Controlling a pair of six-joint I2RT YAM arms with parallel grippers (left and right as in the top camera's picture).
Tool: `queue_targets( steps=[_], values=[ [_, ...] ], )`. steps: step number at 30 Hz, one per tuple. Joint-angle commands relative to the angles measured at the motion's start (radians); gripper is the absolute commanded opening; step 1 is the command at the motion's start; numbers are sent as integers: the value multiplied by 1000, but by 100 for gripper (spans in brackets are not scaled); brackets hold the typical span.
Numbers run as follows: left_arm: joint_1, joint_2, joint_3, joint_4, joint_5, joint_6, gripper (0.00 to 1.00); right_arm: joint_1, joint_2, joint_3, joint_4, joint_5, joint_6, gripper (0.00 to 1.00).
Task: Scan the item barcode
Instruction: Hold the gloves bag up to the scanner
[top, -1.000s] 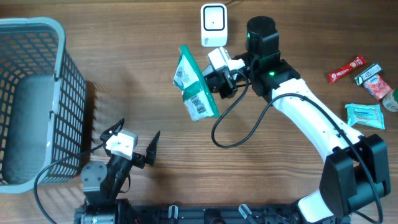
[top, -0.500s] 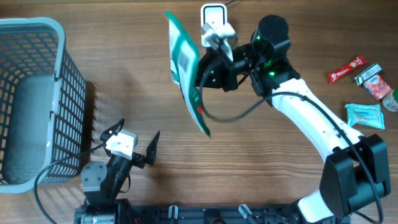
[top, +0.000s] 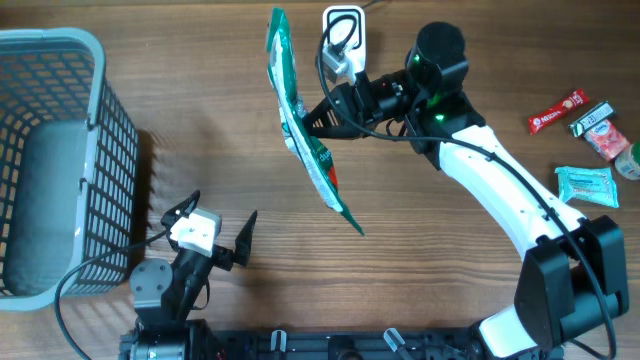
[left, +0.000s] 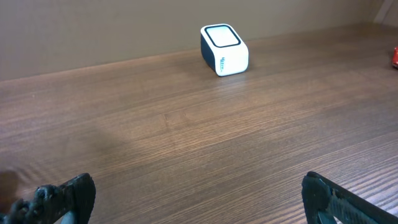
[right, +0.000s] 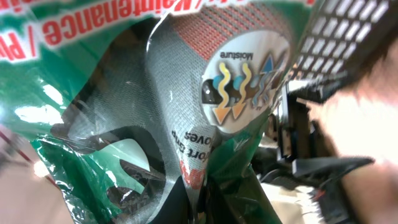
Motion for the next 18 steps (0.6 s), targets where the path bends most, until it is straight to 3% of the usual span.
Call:
queue_targets(
  steps=[1,4,7,9,12,15,18],
  values=[
    [2,-2,-5,3,12,-9,100,-13,1,6,-13,-17,-226,5],
    [2,-2,-5,3,12,-9,100,-9,1,5,-93,44,-310,5],
    [2,-2,-5,3,12,-9,100,1,1,5,-358,164,-562,5],
    [2,-2,-5,3,12,-9,100,1,1,6,-666,418,-753,5],
    [2,-2,-5,3,12,-9,100,0,1,22,-1017,859,-909,5],
    [2,-2,-5,3,12,-9,100,0,1,60,-1149,1026,-984,5],
    [2,-2,-5,3,12,-9,100,-6,1,122,-1234,1325,-988,5]
  ],
)
